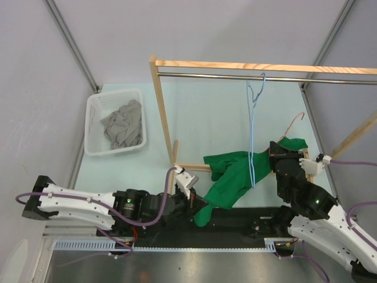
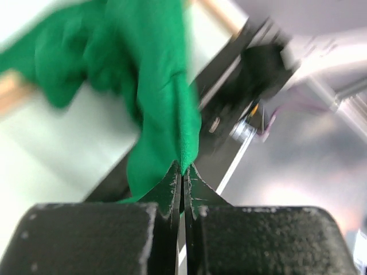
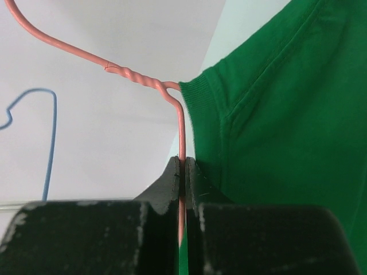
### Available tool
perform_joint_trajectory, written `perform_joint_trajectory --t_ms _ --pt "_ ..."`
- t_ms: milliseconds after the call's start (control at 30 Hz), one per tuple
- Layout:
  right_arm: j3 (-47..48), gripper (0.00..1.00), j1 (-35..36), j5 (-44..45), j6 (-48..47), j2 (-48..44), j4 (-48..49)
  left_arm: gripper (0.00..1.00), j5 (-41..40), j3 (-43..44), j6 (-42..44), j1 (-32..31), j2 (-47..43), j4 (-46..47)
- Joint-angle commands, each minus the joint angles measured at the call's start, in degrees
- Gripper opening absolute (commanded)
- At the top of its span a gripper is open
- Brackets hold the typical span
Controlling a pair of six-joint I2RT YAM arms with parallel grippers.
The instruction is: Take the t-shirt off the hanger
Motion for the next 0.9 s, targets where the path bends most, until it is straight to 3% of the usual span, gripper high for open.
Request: perform_joint_trajectory --t_ms 0,133,200,433,533,700,867 --pt "-1.0 0.00 -0.3 3.8 -2.1 -0.4 2.6 0.00 -5.0 15.4 11.3 -0.1 5.8 5.7" --pt "-1.0 0.00 -0.3 6.1 0.1 -0.9 -1.5 0.00 1.7 20.0 18.4 -0.1 6.7 9.4" --pt "-0.3 0.00 -0.6 8.0 1.4 -1.0 -3.9 0.00 3.6 19.0 16.8 -0.1 6.1 9.2" --pt "5.7 0.00 -3.1 8.3 1.2 -0.5 -4.3 0.00 9.4 -1.5 2.1 -0.3 2.5 12.6" --pt "6.7 0.00 -4.0 5.5 3.3 -1.5 -4.8 0.00 8.0 -6.9 -3.3 -0.3 3.5 11.5" --pt "8.2 0.00 -4.3 -0.3 3.2 -5.4 -5.3 0.00 1.8 -6.9 -6.1 2.4 3.3 5.1" --pt "9.9 0.00 -4.5 -14.5 -3.7 -8.5 -4.7 0.00 6.6 -3.3 -4.3 9.8 4.9 4.4"
